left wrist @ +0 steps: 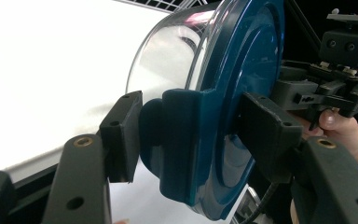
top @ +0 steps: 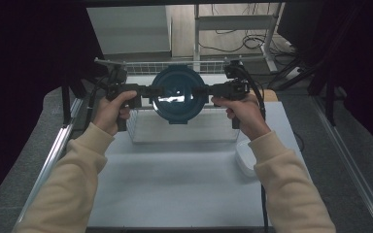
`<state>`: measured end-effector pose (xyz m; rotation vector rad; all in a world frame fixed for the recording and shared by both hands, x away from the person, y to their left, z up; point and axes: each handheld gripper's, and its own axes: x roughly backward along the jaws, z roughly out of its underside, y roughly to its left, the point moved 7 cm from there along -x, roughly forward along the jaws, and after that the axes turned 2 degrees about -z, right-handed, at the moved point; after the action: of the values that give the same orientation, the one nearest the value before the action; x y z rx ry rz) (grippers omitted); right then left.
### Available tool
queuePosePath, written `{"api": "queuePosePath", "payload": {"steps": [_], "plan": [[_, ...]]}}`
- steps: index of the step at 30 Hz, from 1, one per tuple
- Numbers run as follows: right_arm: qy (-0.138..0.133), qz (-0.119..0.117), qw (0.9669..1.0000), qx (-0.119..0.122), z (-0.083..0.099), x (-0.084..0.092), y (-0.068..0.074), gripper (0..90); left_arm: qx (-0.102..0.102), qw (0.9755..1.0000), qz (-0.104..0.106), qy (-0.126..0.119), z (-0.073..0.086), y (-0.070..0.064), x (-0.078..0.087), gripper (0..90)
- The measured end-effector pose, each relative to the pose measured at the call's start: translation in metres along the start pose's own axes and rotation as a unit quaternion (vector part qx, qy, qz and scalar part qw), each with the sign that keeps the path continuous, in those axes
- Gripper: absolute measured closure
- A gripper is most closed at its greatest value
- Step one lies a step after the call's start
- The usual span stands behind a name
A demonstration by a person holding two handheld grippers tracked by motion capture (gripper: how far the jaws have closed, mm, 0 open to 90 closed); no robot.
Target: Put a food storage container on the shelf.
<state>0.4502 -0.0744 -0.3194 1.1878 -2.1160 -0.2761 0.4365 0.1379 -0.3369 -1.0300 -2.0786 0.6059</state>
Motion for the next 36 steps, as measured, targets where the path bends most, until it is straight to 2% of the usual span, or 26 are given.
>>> {"api": "queuePosePath", "payload": {"steps": [8,15,19,27,29,30,31,35,36], "plan": [[-0.008,-0.005,0.9999,-0.006,-0.018,-0.004,-0.013,40.8,0.001,1.0,0.0,0.004,-0.022,0.006,-0.008,40.9],[-0.008,-0.01,0.9999,-0.011,-0.023,-0.006,-0.021,40.9,0.001,1.0,-0.004,0.006,-0.03,0.009,-0.012,40.9],[-0.009,-0.011,0.9998,-0.017,-0.029,-0.008,-0.027,41.0,0.008,0.9999,-0.004,0.008,-0.038,0.012,-0.015,40.9],[-0.005,-0.011,0.9996,-0.025,-0.033,-0.013,-0.035,41.0,0.013,0.9997,-0.004,0.018,-0.042,0.02,-0.021,40.9],[0.0,-0.01,0.9996,-0.028,-0.032,-0.015,-0.039,41.0,0.019,0.9996,-0.004,0.022,-0.041,0.025,-0.025,40.7],[0.003,-0.009,0.9995,-0.031,-0.031,-0.017,-0.041,41.0,0.029,0.9994,-0.003,0.017,-0.042,0.028,-0.028,40.7],[-0.002,-0.011,0.999,-0.043,-0.033,-0.02,-0.046,41.1,0.035,0.9992,-0.001,0.016,-0.042,0.03,-0.029,40.9],[-0.01,-0.011,0.9983,-0.056,-0.036,-0.023,-0.051,41.0,0.054,0.9985,0.001,0.009,-0.046,0.036,-0.034,41.0],[-0.015,-0.014,0.9974,-0.069,-0.037,-0.025,-0.057,41.0,0.068,0.9976,0.003,0.007,-0.049,0.04,-0.037,40.8]]}}
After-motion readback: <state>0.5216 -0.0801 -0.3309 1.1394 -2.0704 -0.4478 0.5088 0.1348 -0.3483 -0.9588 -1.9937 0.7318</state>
